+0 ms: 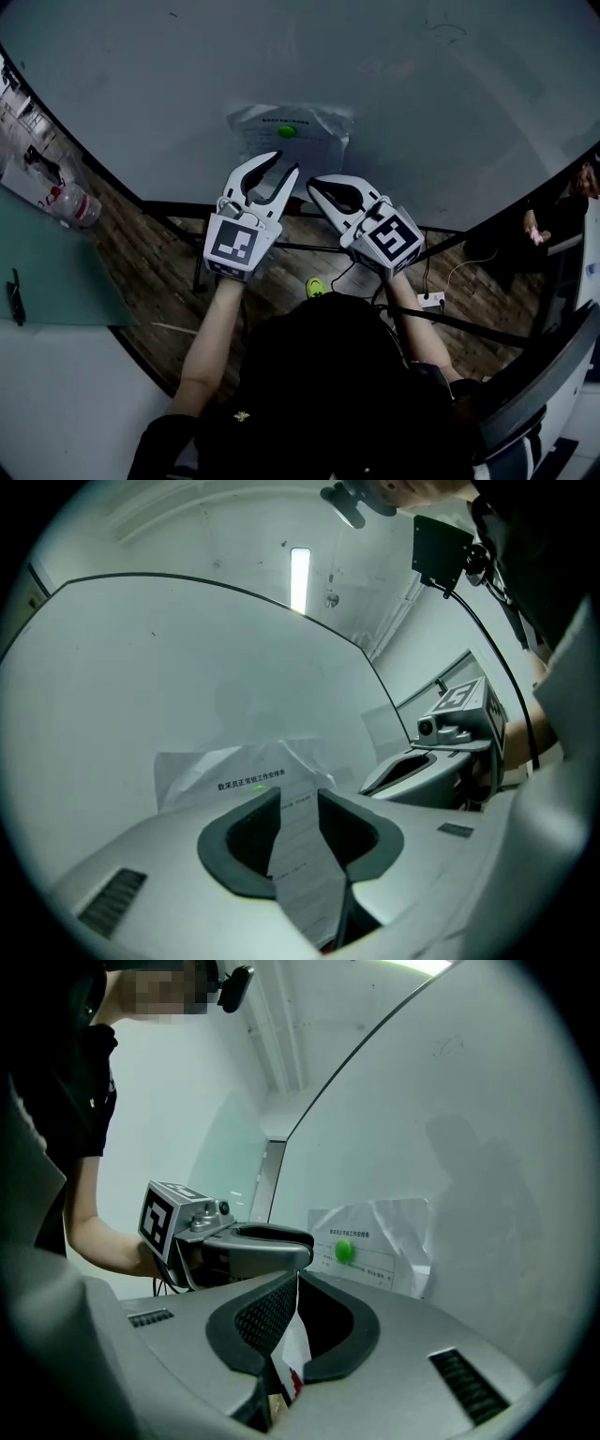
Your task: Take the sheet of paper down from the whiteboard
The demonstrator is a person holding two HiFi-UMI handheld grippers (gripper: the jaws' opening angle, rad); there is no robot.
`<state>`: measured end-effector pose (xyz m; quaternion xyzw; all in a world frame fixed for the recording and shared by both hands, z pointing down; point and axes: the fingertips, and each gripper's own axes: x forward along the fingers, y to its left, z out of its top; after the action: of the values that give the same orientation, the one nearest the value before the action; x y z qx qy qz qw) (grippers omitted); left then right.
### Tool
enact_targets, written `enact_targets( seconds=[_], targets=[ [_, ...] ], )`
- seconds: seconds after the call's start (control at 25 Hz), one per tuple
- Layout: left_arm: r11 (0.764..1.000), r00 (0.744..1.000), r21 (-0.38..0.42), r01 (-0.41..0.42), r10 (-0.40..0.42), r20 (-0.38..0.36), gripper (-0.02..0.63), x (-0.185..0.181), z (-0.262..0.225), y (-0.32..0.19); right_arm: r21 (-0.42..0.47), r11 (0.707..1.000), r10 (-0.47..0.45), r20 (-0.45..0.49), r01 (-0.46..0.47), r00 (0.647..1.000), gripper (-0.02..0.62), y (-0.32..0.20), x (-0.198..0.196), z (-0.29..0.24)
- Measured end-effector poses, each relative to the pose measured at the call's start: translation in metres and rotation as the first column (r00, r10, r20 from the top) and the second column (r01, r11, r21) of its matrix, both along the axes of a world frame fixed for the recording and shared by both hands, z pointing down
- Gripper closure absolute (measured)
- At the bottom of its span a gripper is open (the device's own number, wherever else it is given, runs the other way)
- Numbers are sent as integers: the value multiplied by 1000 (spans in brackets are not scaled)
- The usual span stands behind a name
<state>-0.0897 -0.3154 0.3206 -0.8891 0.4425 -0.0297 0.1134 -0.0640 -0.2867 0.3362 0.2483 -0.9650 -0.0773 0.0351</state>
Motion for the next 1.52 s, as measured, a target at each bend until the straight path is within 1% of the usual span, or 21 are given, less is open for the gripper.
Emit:
enact_targets(
  seconds=[0.08,0.28,0.36,0.52,0.68,0.76,0.92,1.2,1.44,1.52],
  targets=[
    [1000,1000,6,15,-15,2,471,1,-1,-6,0,1000,0,-5,0,1000,585,-5,2,1],
    [998,998,25,55,-55,13,434,1,-2,-19,6,1000,-4,-13,4,1000,577,-14,6,0],
    [997,997,32,70,-71,16,433,0,-3,-22,6,1000,-7,-14,7,1000,572,-16,6,-1],
    [995,995,34,98,-99,26,410,-2,-3,-30,14,1000,-15,-23,15,1000,566,-20,6,-2],
    [991,991,49,121,-124,53,405,-1,-4,-35,18,1000,-16,-26,17,1000,560,-23,7,-4],
    [989,987,58,138,-142,75,391,-1,-4,-38,20,1000,-17,-26,17,1000,560,-25,8,-5],
    [983,978,78,164,-173,116,391,1,-2,-44,17,1000,-17,-26,18,1000,560,-28,8,-5],
    [977,969,119,178,-195,152,387,3,-1,-50,16,1000,-17,-40,18,999,560,-32,10,-4],
    [970,965,135,201,-220,145,383,4,-2,-53,12,1000,-13,-42,13,999,560,-35,13,-3],
    [967,961,146,208,-230,154,383,4,-1,-54,7,1000,-10,-41,10,999,560,-36,13,-3]
  ],
)
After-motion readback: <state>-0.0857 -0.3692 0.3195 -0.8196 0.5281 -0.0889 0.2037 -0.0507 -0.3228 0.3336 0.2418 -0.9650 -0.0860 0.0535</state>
